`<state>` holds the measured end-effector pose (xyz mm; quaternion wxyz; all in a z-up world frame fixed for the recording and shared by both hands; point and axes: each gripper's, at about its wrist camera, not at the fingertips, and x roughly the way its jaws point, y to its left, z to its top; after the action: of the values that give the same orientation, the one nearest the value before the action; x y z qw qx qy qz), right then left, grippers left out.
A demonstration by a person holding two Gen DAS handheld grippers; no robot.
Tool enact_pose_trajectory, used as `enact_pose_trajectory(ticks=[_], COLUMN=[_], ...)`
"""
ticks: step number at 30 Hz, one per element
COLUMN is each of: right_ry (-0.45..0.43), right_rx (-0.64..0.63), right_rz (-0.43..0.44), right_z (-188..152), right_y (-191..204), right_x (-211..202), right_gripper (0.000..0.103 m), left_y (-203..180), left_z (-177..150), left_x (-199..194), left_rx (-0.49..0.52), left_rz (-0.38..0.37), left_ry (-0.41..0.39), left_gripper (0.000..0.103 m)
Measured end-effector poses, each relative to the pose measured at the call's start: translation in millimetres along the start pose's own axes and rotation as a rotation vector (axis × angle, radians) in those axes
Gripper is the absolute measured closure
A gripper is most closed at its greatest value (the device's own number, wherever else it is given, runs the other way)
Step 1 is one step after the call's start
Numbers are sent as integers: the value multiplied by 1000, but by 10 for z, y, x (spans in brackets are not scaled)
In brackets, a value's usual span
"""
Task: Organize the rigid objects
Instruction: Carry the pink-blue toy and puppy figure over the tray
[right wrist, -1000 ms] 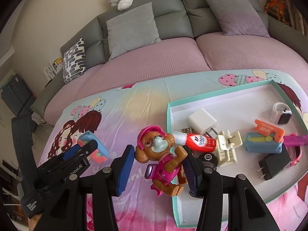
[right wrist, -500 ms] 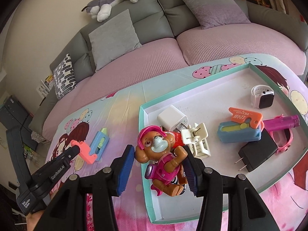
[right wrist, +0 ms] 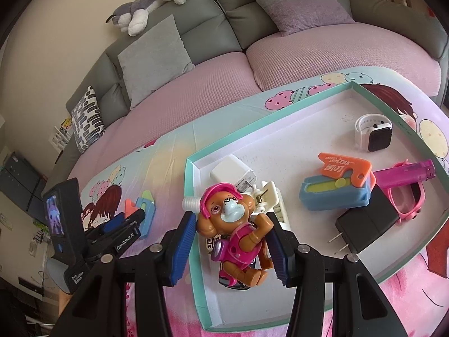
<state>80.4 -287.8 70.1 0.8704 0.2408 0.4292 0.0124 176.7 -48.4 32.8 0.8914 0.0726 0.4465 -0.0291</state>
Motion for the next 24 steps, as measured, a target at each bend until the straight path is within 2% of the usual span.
enact_pose_trajectory(ticks=[3,5,7,9,14,24], right_ry=[2,2,2,3,5,10], right_rx=[5,6,7,6,7,9], right_rz=[6,6,8,10,11,12], right_z=[7,11,11,11,17,36], right_y=[-21,-31,-31,-33,-37,-56], right_x=[5,6,6,3,6,14], right_gripper=[50,50,50,50,50,50], left_y=[-53,-121,-209,-245,-190,-216], left_z=[45,48,4,-31,7,-65], left_x=[22,83,164,155,189,89], left_rx=[36,83,132,142,96,77], left_rz=[1,0,25,41,22,-8], left_ry=[-17,14,48,21,17,1], left_gripper=[56,40,39,39,38,42])
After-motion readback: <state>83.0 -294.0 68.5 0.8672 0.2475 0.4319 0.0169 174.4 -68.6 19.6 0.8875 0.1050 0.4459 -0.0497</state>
